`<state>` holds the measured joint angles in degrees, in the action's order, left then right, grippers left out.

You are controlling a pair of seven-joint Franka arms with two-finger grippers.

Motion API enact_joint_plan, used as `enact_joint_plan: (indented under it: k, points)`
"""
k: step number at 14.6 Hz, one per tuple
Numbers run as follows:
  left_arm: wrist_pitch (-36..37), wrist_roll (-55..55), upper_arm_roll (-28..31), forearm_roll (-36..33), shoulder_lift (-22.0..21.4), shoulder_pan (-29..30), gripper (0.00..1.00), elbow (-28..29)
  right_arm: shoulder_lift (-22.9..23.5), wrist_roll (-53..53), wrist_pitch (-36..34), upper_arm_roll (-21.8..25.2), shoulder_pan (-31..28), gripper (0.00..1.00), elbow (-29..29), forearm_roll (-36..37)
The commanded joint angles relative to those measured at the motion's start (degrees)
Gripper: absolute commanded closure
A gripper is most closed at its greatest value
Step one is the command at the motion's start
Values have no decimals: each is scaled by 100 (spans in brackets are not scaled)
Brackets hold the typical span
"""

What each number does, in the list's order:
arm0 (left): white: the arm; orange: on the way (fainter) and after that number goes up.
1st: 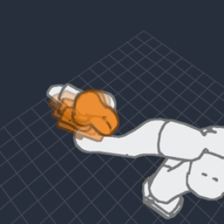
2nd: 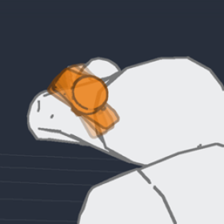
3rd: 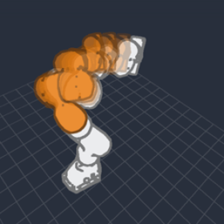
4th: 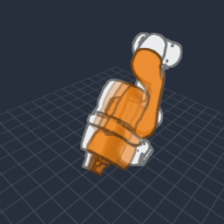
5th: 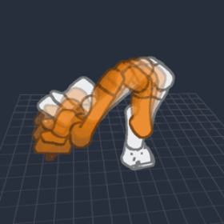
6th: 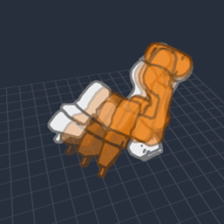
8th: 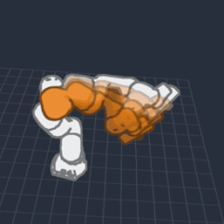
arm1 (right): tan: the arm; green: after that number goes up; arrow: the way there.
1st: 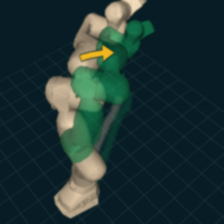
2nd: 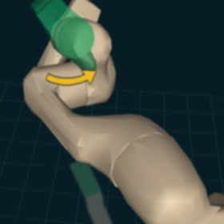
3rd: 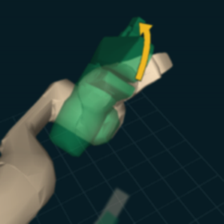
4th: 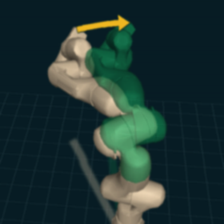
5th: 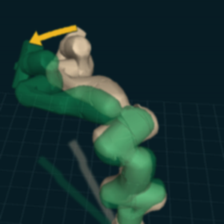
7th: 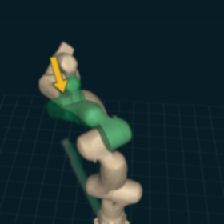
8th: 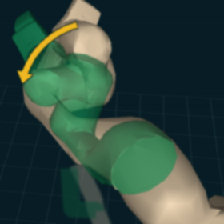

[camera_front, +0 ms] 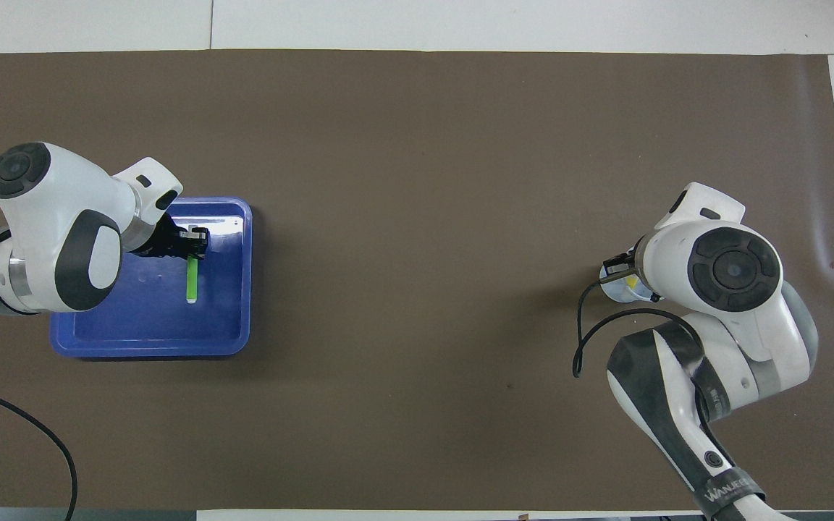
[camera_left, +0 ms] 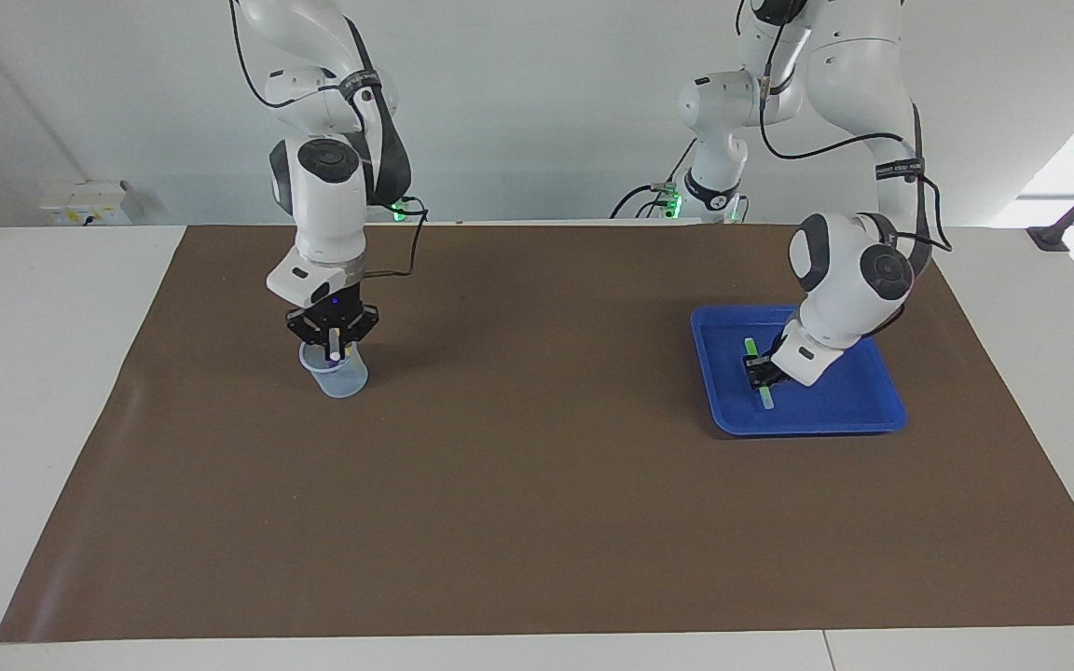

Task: Right arm passes pens to left for tray arrangement
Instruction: 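Lower the green pen into the blue tray with the left gripper, then grasp the purple pen in the cup with the right gripper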

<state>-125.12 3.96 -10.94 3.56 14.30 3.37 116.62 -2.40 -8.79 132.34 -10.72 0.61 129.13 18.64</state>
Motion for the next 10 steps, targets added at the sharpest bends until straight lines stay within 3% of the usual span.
enact_joint_plan:
  k: [1,2,4,5,10]
  points:
    - [-73,-45,40,-110,55,-38,100,-60,-67,106,169,-1,-43,100,78,113]
    - [-65,-45,31,-110,55,-38,100,-52,-59,106,152,-1,-43,100,51,122]
    - [-73,-45,31,-102,55,-38,18,-43,-111,114,100,121,-43,100,-10,236]
    - [-73,-36,40,-102,55,-29,2,-43,-163,123,47,166,-43,100,-63,271]
    - [-47,-36,31,-102,55,-12,0,-43,-840,272,-803,254,-43,100,-343,254]
